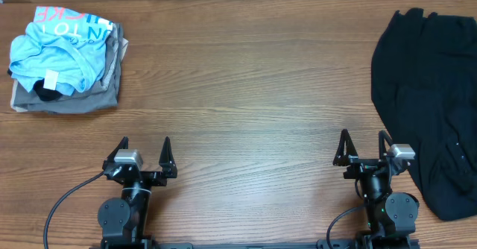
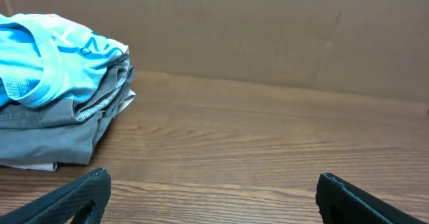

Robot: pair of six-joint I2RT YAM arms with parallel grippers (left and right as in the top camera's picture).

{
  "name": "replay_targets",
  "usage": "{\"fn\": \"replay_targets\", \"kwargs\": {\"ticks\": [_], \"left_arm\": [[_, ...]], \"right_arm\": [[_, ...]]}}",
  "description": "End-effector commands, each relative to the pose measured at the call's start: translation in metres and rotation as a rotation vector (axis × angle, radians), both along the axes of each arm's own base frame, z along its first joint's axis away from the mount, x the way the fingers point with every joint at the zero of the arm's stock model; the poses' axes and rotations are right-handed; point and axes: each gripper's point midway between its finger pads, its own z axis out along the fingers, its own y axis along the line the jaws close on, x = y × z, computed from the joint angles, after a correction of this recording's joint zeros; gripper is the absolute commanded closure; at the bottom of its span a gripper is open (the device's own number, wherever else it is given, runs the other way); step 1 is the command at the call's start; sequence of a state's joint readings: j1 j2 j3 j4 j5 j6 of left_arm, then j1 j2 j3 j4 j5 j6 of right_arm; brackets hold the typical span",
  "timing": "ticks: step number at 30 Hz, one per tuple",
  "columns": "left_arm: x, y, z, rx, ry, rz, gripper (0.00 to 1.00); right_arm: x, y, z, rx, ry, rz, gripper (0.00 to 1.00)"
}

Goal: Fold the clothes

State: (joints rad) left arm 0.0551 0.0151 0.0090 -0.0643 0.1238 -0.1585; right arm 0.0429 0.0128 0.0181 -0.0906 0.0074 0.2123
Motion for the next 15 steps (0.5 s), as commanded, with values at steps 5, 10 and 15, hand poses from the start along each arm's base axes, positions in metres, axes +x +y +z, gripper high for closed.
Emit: {"fn": "replay_targets", "kwargs": {"ticks": [5,10,15], "left_arm": [[-0.0003,0.0007,0.0003,-0.003,-0.006,0.001,0.0],[-0.0003,0.0007,0.0003,-0.003,-0.006,0.001,0.0],[-0.0003,0.0006,0.0003,-0.003,-0.006,0.001,0.0]], "right_arm": [[0.0,0.0004,-0.0011,-0.002,-0.007,0.001,0.0],[0.0,0.0004,-0.0011,-0.002,-0.007,0.001,0.0],[0.0001,-0.0008,-0.0011,-0.003,-0.007,-0.006,0.0]]}}
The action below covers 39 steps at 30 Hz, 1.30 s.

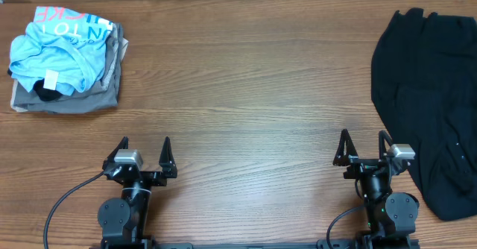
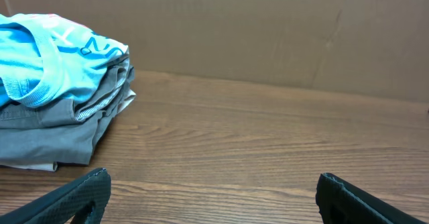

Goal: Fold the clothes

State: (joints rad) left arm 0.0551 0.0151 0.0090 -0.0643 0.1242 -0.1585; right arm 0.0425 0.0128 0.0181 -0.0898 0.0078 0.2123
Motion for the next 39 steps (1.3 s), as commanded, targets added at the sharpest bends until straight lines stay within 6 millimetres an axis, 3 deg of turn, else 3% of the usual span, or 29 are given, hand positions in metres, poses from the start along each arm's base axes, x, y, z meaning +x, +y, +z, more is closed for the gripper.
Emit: {"fn": "replay_targets", "kwargs": {"ticks": [1,28,39], "left_arm": [[0.0,0.001,0.0,-0.003,-0.006,0.001,0.0],[0.0,0.001,0.004,-0.003,-0.021,0.003,0.0],[-0.002,-0.019,0.017,-0.021,-0.07,-0.112,0.0]], "right_arm": [[0.0,-0.001,-0.001,-0.003,-0.006,-0.005,0.0],[0.0,0.001,0.005,-0.001,-0.031,0.005,0.0],[-0.001,0.003,0.024,0.002,-0.107,0.019,0.0]]}}
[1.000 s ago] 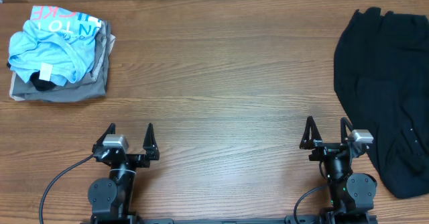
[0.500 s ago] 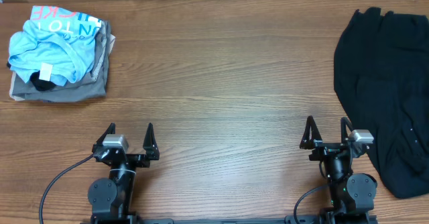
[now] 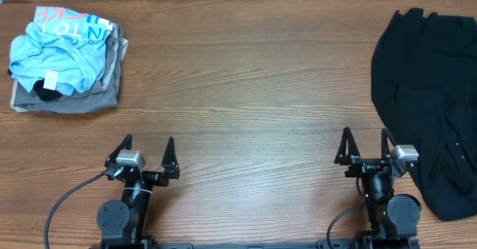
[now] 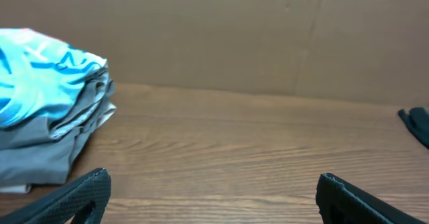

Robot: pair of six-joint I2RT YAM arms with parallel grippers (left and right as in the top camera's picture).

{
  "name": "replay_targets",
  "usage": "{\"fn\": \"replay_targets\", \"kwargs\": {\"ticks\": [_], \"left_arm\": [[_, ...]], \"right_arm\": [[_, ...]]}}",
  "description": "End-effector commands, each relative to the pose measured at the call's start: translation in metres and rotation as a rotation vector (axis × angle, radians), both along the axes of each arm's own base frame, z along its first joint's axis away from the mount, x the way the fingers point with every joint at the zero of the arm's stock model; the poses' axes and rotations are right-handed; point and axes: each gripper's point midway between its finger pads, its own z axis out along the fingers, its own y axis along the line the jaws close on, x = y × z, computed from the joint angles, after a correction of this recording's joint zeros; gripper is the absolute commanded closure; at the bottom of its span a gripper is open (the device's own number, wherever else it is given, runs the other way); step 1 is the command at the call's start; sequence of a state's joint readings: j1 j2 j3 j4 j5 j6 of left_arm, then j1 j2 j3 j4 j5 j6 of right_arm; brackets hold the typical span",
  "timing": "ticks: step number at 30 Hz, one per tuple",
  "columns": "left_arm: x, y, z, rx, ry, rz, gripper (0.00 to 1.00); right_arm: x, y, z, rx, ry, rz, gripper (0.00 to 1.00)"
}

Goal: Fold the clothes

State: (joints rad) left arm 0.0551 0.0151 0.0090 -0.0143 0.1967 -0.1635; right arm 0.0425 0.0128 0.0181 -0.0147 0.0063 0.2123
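A stack of folded clothes [image 3: 65, 59], light blue shirt over grey ones, lies at the table's far left; the left wrist view shows it as the folded stack [image 4: 47, 117] at left. A crumpled black garment [image 3: 428, 100] lies unfolded along the right edge, its tip [image 4: 419, 123] just visible at right. My left gripper [image 3: 145, 146] stands open near the front edge, nothing between its fingers [image 4: 74, 197]. My right gripper [image 3: 364, 140] stands open near the front right, just left of the black garment.
A brown cardboard wall [image 4: 221, 36] runs along the table's far edge. Bare wooden tabletop [image 3: 246, 92] spans between the folded stack and the black garment. Both arm bases sit at the front edge.
My left gripper has turned slightly to the right: the folded stack sits further left in its view and the black garment's tip now shows at right. Right gripper barely shifted.
At both earlier moments both grippers stood open at the front edge, with the folded stack far left and the black garment right. Nothing changed between them. By now the left wrist has swung a little rightward.
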Motion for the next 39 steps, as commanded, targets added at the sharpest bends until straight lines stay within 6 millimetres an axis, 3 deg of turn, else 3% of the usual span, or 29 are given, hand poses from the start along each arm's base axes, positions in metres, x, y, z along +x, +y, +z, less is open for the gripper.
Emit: {"fn": "replay_targets", "kwargs": {"ticks": [1,9,19,25,32,39], "left_arm": [[-0.002,-0.008,0.005,-0.014,-0.024,-0.053,0.0],[-0.005,-0.014,0.016,0.038,-0.051,-0.083,0.0],[0.002,-0.012,0.049,0.05,0.019,-0.079,0.0],[0.026,-0.016,0.084,0.079,0.084,-0.115,0.0],[0.065,-0.014,0.123,0.124,0.218,-0.134,0.0],[0.103,-0.024,0.134,0.153,0.409,-0.193,0.0]], "right_arm": [[-0.001,0.005,0.009,-0.002,-0.045,0.027,0.0],[-0.006,0.006,0.035,-0.004,-0.114,0.036,0.0],[-0.015,0.01,0.083,-0.066,-0.178,0.051,0.0],[-0.008,0.012,0.106,-0.099,-0.142,0.059,0.0],[0.015,0.014,0.122,-0.112,0.03,0.072,0.0],[0.049,0.015,0.141,-0.113,0.238,0.082,0.0]]}}
